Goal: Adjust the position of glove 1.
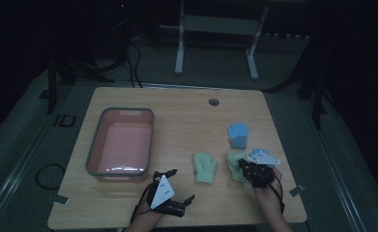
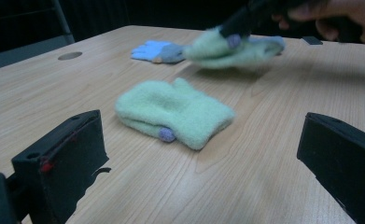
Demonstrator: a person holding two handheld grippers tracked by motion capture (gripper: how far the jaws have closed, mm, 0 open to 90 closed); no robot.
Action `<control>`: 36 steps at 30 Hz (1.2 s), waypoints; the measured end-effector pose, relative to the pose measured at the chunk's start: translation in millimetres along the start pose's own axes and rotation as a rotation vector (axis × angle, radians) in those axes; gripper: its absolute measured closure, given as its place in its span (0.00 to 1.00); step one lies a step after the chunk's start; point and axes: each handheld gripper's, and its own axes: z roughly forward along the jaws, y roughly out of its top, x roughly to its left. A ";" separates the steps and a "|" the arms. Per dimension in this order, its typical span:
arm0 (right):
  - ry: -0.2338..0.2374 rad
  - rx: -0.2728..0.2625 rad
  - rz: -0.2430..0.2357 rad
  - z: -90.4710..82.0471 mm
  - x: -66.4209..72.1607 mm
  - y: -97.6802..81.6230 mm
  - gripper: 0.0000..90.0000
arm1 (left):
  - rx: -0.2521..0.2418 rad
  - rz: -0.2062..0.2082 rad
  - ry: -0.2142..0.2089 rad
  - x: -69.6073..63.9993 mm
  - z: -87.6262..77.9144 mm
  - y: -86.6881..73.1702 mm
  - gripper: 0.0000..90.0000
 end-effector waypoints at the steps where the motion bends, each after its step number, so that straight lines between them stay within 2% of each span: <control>1: -0.005 -0.007 0.006 -2.6 1.6 5.0 0.97 | 0.000 -0.001 0.000 0.1 0.0 0.0 0.01; 7: -0.018 -0.062 0.047 -14.8 16.3 34.8 0.97 | 0.001 -0.001 -0.002 0.3 0.1 0.1 0.01; 11: 0.012 -0.081 0.075 -13.7 32.4 48.9 0.97 | -0.004 -0.003 -0.005 0.7 -0.2 -0.2 0.01; 18: 0.009 -0.080 0.039 -6.0 64.3 66.0 0.97 | -0.007 -0.002 -0.004 0.6 -0.5 -0.2 0.01; 26: 0.026 -0.039 0.041 8.5 90.8 63.7 0.97 | -0.008 0.000 -0.001 0.8 -0.9 -0.3 0.01; 29: 0.021 -0.021 0.035 14.9 96.6 60.4 0.97 | -0.010 -0.006 -0.003 0.6 -0.8 -0.4 0.01; 31: 0.025 -0.011 0.048 19.0 97.3 57.5 0.97 | -0.009 -0.010 -0.003 0.8 -0.8 -0.4 0.01; 36: 0.032 0.020 0.046 30.0 100.4 49.2 0.97 | -0.008 -0.009 -0.005 1.1 -0.8 -0.4 0.01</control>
